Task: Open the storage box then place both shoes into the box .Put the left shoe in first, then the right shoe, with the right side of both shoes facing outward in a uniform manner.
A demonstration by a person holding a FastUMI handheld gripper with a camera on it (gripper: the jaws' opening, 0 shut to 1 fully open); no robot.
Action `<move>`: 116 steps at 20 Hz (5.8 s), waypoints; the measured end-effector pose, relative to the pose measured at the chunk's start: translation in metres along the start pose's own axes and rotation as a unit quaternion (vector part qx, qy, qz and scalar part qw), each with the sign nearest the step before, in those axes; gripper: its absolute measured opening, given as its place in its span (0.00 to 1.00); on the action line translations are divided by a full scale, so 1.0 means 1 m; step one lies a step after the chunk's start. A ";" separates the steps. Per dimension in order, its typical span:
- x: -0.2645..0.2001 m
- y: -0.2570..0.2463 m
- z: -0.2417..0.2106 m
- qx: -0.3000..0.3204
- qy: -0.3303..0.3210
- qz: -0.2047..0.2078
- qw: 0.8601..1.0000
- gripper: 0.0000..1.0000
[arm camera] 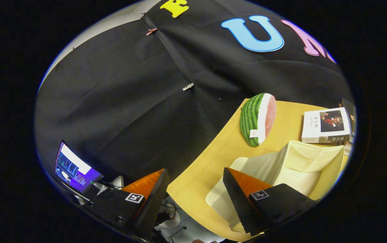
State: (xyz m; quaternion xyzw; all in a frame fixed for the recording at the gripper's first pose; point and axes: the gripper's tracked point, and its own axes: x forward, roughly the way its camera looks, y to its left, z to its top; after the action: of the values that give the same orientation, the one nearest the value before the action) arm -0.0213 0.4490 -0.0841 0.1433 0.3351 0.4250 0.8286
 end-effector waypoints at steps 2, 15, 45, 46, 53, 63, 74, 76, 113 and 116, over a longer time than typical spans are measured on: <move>-0.014 -0.012 0.017 0.017 -0.023 -0.006 1.000 0.98; -0.219 -0.135 0.113 -0.069 -0.244 -0.198 0.947 0.98; -0.402 -0.242 0.078 -0.168 -0.328 -0.378 0.849 0.97; -0.400 -0.242 0.079 -0.169 -0.327 -0.375 0.851 0.97; -0.384 -0.252 0.089 -0.169 -0.317 -0.370 0.857 0.97; -0.380 -0.264 0.089 -0.166 -0.315 -0.382 0.853 0.98; -0.372 -0.299 0.039 -0.123 -0.254 -0.405 0.870 0.98; -0.362 -0.317 0.010 -0.105 -0.216 -0.409 0.881 0.98; -0.218 -0.440 -0.186 0.256 0.048 -0.253 0.932 0.05; -0.221 -0.421 -0.179 0.260 0.040 -0.237 0.935 0.05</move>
State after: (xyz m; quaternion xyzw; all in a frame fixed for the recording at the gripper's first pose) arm 0.0218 0.0117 -0.3400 0.2533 0.4906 0.1195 0.8251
